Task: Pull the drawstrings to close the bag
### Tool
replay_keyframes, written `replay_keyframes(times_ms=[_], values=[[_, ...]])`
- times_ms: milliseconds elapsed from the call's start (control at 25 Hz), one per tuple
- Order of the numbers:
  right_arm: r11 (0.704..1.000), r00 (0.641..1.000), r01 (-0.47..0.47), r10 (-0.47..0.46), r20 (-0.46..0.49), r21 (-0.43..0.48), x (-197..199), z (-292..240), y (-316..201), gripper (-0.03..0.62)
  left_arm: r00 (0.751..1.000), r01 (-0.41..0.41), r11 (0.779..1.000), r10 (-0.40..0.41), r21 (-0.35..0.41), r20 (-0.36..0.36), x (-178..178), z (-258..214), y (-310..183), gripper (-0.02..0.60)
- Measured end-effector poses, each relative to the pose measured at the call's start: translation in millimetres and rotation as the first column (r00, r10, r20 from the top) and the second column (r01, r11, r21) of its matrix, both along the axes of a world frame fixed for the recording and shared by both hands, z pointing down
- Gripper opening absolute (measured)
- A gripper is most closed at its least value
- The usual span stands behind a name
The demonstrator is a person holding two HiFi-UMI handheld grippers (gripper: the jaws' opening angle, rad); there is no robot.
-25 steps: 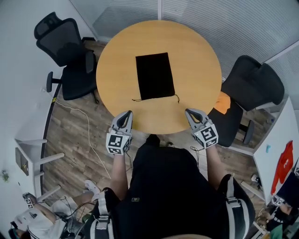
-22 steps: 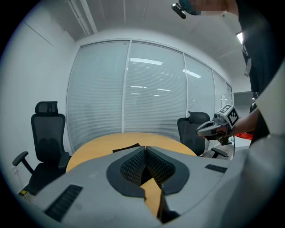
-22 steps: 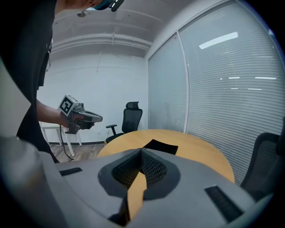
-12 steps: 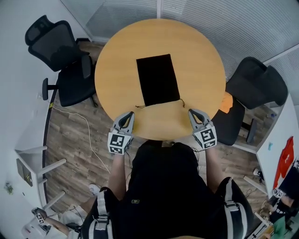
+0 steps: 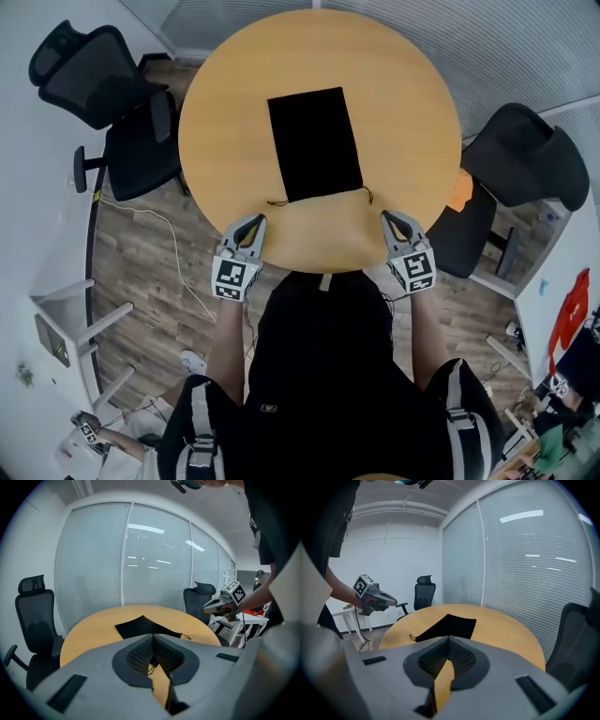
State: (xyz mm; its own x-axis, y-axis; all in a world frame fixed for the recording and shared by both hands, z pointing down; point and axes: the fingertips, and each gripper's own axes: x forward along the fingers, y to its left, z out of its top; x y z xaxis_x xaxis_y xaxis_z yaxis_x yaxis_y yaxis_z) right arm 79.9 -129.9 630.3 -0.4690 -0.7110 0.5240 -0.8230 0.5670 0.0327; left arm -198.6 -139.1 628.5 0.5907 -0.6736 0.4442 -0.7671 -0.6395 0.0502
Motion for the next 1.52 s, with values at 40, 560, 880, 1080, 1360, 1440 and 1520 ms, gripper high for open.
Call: replay_keyframes(times_ms=[40, 560, 880, 1080, 1360, 1440, 1520], values=[[1.000, 1.000, -0.004, 0.004, 0.008, -0.011, 2, 7, -3, 0.057, 1.000, 0.004, 1.000, -0.004, -0.008, 0.016, 0, 6, -1, 0.015], [0.990, 0.999, 0.041, -0.043, -0.017, -0.133, 11, 91, -24, 0.057, 0.997, -0.013, 0.983, 0.026, -0.183, 0.069, 14, 93, -3, 0.017], [0.983, 0.996, 0.073, -0.081, -0.038, -0.168, 6, 122, -30, 0.058, 0.975, -0.064, 0.968, 0.112, -0.241, 0.191, 12, 138, -11, 0.035], [0.983, 0.996, 0.048, -0.061, -0.066, -0.176, 7, 135, -31, 0.081, 0.952, -0.112, 0.957, 0.180, -0.267, 0.246, 7, 159, -13, 0.110], [0.981, 0.991, -0.008, -0.018, -0.132, -0.192, 11, 155, -36, 0.122, 0.871, -0.235, 0.933, 0.326, -0.273, 0.366, 3, 179, -16, 0.113], [0.980, 0.988, -0.030, -0.001, -0.157, -0.196, 12, 161, -37, 0.136, 0.841, -0.276, 0.919, 0.373, -0.281, 0.393, 4, 183, -17, 0.113], [0.978, 0.981, -0.051, 0.011, -0.194, -0.203, 13, 169, -37, 0.147, 0.810, -0.316, 0.905, 0.414, -0.287, 0.415, 7, 187, -16, 0.114]])
